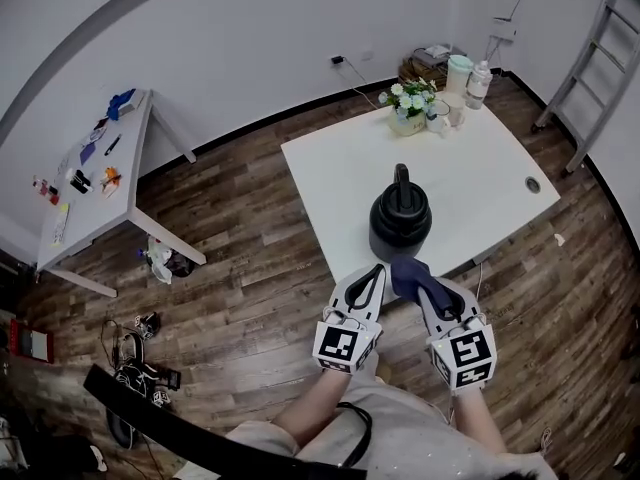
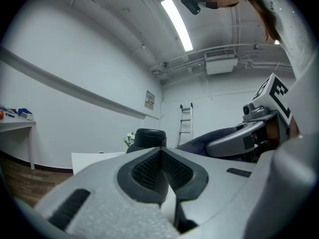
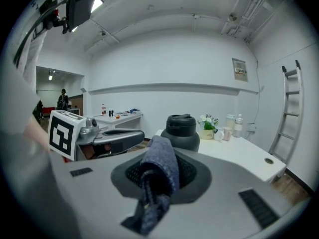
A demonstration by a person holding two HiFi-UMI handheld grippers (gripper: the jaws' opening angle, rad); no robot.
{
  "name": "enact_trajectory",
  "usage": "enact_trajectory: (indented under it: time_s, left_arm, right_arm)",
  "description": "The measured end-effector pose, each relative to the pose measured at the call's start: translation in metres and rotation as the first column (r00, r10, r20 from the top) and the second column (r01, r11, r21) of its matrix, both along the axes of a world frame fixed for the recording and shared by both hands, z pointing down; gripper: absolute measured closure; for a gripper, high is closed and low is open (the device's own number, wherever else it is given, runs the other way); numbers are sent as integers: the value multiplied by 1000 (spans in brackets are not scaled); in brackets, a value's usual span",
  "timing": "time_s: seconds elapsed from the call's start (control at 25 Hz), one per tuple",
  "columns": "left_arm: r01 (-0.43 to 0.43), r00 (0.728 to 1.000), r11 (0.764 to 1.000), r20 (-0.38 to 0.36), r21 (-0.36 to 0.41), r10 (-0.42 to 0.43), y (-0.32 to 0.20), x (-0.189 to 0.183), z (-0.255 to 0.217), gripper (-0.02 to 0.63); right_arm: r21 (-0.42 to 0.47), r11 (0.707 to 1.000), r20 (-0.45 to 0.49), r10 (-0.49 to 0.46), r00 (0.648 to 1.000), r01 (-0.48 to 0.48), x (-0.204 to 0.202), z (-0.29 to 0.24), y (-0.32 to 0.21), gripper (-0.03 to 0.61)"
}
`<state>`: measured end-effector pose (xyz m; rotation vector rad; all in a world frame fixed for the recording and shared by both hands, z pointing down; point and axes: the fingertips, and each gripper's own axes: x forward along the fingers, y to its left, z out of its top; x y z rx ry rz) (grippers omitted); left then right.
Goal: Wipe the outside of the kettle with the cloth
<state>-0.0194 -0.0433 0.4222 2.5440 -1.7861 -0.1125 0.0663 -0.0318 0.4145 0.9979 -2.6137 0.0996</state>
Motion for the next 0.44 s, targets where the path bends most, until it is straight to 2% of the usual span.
enact_trajectory:
  time_s: [0.44]
  left_arm:
    - [19, 1000, 1000, -5, -14, -19, 1, -5, 2, 607]
  right_arm:
    - [-21, 999, 5, -25, 1000, 25, -6, 6, 2, 512]
